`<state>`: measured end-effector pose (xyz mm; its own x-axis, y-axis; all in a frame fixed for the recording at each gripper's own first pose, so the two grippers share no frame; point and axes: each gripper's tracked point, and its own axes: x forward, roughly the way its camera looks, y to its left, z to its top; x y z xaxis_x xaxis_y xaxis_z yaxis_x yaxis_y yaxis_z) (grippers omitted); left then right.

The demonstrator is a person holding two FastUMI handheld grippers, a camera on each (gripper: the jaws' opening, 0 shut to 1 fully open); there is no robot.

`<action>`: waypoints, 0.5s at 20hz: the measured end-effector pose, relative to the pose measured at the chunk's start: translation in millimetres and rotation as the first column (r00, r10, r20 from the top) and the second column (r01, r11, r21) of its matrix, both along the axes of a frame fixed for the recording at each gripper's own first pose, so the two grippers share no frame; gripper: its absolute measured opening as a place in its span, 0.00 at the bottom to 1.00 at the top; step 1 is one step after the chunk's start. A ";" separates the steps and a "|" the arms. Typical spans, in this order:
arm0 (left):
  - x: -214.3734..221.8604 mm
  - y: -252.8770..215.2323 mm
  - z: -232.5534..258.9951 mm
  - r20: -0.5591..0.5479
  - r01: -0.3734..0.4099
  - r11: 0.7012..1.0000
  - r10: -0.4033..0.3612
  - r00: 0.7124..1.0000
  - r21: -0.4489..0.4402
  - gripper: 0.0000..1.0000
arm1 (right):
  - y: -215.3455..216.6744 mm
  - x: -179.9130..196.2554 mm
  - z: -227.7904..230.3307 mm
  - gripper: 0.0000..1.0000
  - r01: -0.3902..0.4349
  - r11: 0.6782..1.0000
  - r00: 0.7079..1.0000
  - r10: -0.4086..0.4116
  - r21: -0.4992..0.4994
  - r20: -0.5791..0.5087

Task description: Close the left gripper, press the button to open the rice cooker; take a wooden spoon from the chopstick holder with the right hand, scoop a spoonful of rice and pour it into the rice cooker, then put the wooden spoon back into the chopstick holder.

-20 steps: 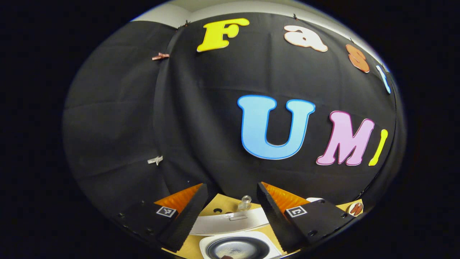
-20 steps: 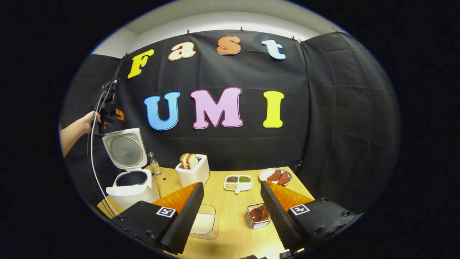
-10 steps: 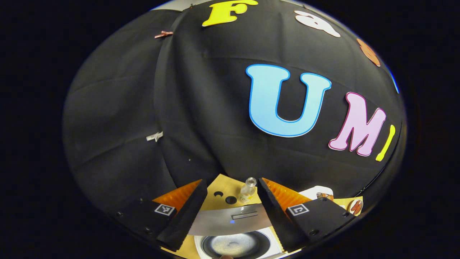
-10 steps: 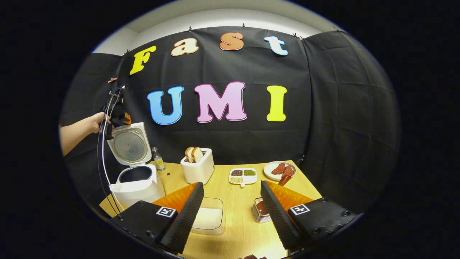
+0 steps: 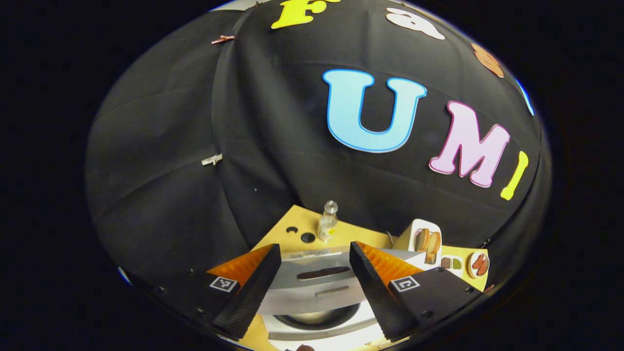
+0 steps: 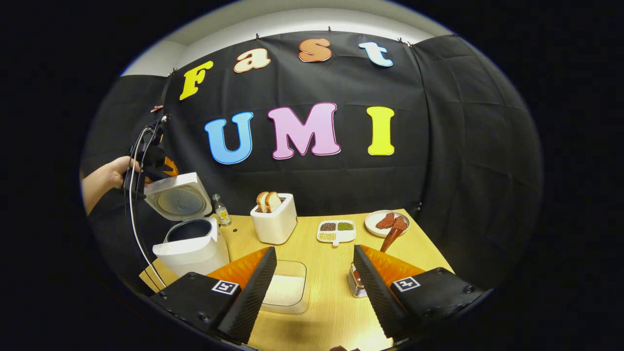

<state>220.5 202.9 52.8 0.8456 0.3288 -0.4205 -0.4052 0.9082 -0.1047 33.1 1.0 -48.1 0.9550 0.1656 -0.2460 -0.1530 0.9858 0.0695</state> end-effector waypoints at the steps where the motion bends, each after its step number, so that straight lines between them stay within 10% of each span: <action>1: -8.7 -6.9 -14.0 -0.022 -0.001 1.000 0.001 1.000 0.007 0.99 | 0.8 0.0 -3.5 0.98 -0.009 1.000 1.000 0.009 0.007 -0.011; 10: -40.0 -60.5 -119.3 -0.134 -0.013 1.000 0.012 0.991 -0.006 0.98 | -5.9 3.4 -29.9 0.98 -0.062 0.998 0.995 0.062 0.000 -0.077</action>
<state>180.5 142.4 -66.5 0.7774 0.3352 -0.5322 -0.4270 0.9026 -0.0552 36.5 -4.9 -78.1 0.9213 0.2232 -0.3185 -0.2083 0.9747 0.0808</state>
